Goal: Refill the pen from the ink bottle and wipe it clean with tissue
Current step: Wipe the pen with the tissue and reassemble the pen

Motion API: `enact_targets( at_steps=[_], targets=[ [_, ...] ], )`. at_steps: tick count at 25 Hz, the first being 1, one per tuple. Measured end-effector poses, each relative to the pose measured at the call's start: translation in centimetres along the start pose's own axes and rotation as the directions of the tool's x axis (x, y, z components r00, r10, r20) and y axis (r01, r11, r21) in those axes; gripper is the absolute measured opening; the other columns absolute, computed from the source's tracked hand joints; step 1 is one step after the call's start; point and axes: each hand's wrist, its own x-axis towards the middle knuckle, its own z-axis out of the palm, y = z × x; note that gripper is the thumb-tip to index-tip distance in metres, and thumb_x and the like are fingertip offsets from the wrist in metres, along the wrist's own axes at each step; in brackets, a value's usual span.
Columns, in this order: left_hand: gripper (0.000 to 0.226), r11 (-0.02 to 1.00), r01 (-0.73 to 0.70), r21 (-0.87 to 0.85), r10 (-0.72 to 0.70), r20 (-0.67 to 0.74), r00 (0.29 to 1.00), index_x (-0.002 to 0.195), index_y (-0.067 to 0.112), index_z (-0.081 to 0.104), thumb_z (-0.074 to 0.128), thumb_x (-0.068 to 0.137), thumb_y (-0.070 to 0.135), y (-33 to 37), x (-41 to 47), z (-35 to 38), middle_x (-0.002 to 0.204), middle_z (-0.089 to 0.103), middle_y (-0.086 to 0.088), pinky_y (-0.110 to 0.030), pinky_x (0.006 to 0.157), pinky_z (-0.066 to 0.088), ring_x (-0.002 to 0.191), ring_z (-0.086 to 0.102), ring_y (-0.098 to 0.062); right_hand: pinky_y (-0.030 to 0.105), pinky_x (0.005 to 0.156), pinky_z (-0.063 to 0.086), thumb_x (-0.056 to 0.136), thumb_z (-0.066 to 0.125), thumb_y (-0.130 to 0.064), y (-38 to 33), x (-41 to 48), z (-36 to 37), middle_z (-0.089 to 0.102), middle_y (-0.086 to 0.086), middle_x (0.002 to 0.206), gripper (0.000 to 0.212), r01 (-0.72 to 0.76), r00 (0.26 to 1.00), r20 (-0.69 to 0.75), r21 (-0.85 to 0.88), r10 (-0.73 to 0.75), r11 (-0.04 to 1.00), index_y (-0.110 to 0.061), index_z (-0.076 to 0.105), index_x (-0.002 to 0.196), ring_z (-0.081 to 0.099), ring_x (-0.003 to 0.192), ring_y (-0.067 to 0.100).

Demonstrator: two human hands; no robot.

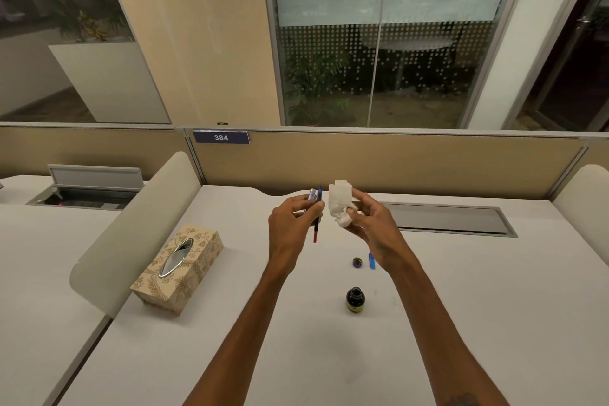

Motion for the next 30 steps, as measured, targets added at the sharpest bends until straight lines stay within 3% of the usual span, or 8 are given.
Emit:
enact_targets(
  at_steps=[3,5,10,13,15,19,25,30],
  targets=[
    [0.023,1.0,-0.005,-0.019,0.005,0.005,1.0,0.108,0.01,0.076,0.073,0.088,0.021,0.4,0.0,0.1,0.106,0.071,0.001,-0.02,0.073,0.059,0.09,0.072,-0.022,0.024,0.074,0.059,0.095,0.055,0.004,0.0,-0.1,0.3,0.072,0.005,0.103,0.026,0.021,0.996,-0.079,-0.092,-0.029,0.996,-0.015,0.072,0.101,0.068,0.097,0.025],
    [0.024,0.999,-0.004,-0.031,0.004,0.019,1.0,0.109,0.009,0.076,0.074,0.088,0.02,0.6,0.1,0.1,0.109,0.071,-0.002,-0.02,0.073,0.06,0.09,0.072,-0.023,0.022,0.07,0.058,0.095,0.055,0.001,0.1,-0.2,0.3,0.073,0.006,0.103,0.025,0.018,0.99,-0.137,-0.11,-0.033,0.994,-0.015,0.072,0.1,0.069,0.095,0.025],
    [0.025,0.998,-0.049,0.043,0.048,0.036,0.998,0.11,0.012,0.076,0.074,0.087,0.022,0.7,0.1,0.3,0.108,0.071,0.003,-0.027,0.081,0.06,0.094,0.071,-0.016,0.021,0.072,0.059,0.096,0.06,-0.014,-1.3,-0.6,0.6,0.074,0.005,0.097,0.012,0.027,0.998,-0.054,0.114,-0.021,0.993,-0.016,0.072,0.093,0.072,0.093,0.026],
    [0.026,0.985,-0.104,0.136,0.098,0.047,0.994,0.108,0.013,0.076,0.076,0.085,0.025,1.0,-0.1,0.6,0.106,0.069,0.007,-0.017,0.08,0.056,0.094,0.067,-0.01,0.015,0.07,0.056,0.09,0.068,-0.011,-1.5,-1.0,0.6,0.075,0.002,0.095,0.01,0.148,0.985,-0.093,0.005,-0.147,0.989,-0.016,0.072,0.097,0.073,0.091,0.017],
    [0.025,0.982,-0.127,0.142,0.122,0.039,0.992,0.104,0.014,0.078,0.078,0.083,0.026,1.0,-0.1,0.9,0.108,0.071,0.004,-0.023,0.079,0.06,0.09,0.071,-0.014,0.011,0.064,0.053,0.091,0.067,-0.008,-1.4,-1.0,0.6,0.071,-0.002,0.1,0.02,0.199,0.965,-0.159,-0.084,-0.21,0.976,-0.015,0.068,0.11,0.071,0.087,0.01],
    [0.028,0.99,-0.115,0.086,0.111,0.058,0.992,0.108,0.009,0.076,0.078,0.082,0.021,1.4,-0.4,1.3,0.112,0.071,-0.005,-0.022,0.072,0.061,0.081,0.074,-0.018,0.016,0.065,0.056,0.094,0.064,-0.015,-1.0,-0.6,0.5,0.069,0.003,0.105,0.027,0.185,0.949,-0.228,-0.154,-0.217,0.971,-0.012,0.066,0.12,0.069,0.098,0.022],
    [0.034,0.986,-0.148,0.082,0.141,0.079,0.987,0.117,0.005,0.072,0.075,0.085,0.016,1.3,-0.7,1.1,0.114,0.071,-0.008,-0.023,0.075,0.061,0.086,0.073,-0.018,0.017,0.075,0.056,0.09,0.067,-0.008,-1.8,-1.5,0.1,0.073,0.001,0.103,0.018,0.163,0.987,-0.012,-0.04,-0.163,0.986,-0.013,0.068,0.108,0.072,0.094,0.019],
    [0.031,0.976,-0.178,0.126,0.165,0.105,0.981,0.109,0.007,0.076,0.08,0.08,0.016,1.5,-0.7,0.4,0.112,0.072,-0.006,-0.022,0.079,0.06,0.091,0.071,-0.017,0.016,0.072,0.056,0.089,0.067,-0.008,-2.2,-1.8,0.1,0.075,0.002,0.092,0.013,0.128,0.991,0.037,-0.028,-0.127,0.991,-0.016,0.071,0.099,0.073,0.082,0.013]
  ],
)
